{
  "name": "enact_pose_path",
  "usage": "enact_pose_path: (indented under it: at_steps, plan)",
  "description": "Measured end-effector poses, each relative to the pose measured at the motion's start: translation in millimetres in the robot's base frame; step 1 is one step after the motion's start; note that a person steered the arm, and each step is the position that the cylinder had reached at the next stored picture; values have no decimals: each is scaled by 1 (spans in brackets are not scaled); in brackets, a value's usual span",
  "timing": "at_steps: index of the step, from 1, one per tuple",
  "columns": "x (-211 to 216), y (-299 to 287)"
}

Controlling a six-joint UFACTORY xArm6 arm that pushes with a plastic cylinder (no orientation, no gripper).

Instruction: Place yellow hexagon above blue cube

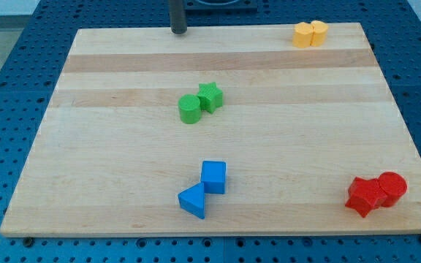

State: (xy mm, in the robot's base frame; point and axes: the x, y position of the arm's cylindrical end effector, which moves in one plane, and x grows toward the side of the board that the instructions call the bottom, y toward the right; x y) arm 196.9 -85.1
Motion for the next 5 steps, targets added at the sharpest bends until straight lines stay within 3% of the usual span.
enact_pose_path:
  at_steps: [2, 5]
  plan:
    - [51, 37]
    - [90, 226]
